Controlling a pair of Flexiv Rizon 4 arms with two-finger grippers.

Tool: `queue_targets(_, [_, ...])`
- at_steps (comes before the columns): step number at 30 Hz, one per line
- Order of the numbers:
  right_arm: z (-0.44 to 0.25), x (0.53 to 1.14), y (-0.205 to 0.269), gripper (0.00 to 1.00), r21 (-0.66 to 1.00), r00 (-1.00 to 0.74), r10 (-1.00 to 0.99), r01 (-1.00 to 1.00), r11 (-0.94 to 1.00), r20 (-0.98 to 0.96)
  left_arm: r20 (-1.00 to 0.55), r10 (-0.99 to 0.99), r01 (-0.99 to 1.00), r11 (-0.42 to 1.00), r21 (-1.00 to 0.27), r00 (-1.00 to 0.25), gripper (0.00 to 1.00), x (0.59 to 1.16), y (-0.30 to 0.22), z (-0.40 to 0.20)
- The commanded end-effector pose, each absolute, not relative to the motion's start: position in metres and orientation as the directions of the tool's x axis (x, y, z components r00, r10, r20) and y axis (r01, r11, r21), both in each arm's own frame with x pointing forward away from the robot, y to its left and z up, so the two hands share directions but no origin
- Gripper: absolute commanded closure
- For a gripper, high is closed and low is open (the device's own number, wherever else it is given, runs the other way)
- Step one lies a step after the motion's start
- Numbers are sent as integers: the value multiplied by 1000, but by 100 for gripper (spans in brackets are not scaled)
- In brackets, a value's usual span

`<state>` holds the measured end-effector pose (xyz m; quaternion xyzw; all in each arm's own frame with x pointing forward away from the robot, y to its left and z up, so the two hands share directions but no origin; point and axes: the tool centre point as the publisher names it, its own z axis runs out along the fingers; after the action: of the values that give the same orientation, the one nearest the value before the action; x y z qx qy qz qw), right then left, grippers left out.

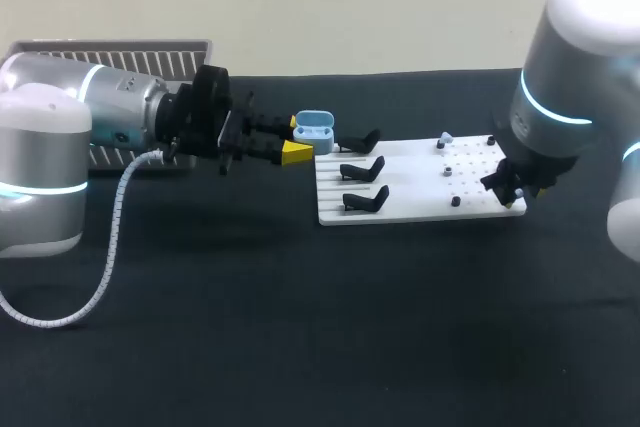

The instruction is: Pick up each earbud case from the left stands, insert the matching earbuds, close the lid, and place the case in the box.

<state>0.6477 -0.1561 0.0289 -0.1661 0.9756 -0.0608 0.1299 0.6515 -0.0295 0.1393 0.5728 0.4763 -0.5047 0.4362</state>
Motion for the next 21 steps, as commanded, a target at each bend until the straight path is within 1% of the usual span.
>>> queue_targets(1, [25,651,-155,58,-165,-912,-335,-302,939,-235,-994,103,986,-162,23,40,100,650,-29,139])
queue_targets(8, [22,654,-157,58,-159,-915,-326,-295,942,-236,-994,103,986,-162,23,40,100,650,-29,139])
queue_targets(15, [23,657,-157,64,-163,-913,-319,-284,945,-256,-994,103,986,-162,23,40,100,650,-29,139])
queue_targets(21, [21,657,-158,65,-158,-914,-317,-284,946,-252,-994,103,986,-162,23,40,100,650,-29,139])
